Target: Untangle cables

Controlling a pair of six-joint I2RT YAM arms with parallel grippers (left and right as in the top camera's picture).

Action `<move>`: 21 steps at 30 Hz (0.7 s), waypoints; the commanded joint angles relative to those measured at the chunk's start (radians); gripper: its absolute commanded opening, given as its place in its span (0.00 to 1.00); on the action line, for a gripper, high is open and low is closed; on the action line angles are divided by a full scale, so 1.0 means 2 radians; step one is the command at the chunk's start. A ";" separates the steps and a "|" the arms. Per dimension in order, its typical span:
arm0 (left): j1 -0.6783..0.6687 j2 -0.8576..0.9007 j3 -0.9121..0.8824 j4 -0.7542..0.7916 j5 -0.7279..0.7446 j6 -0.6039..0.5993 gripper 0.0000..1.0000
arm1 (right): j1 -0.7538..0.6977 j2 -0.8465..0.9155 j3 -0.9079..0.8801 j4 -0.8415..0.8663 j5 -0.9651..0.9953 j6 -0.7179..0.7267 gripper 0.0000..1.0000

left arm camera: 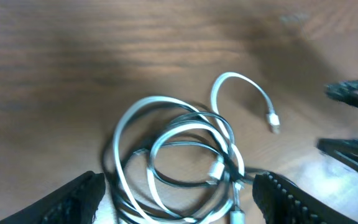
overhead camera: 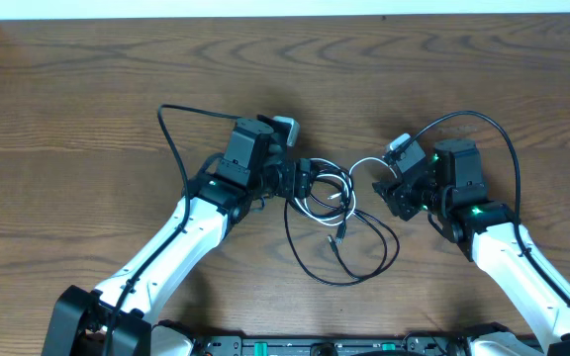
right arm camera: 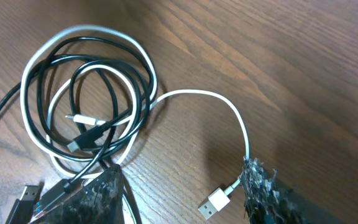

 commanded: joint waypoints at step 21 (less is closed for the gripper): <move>0.001 0.210 -0.001 0.096 -0.017 0.033 0.82 | -0.001 0.000 0.003 -0.001 0.009 0.002 0.58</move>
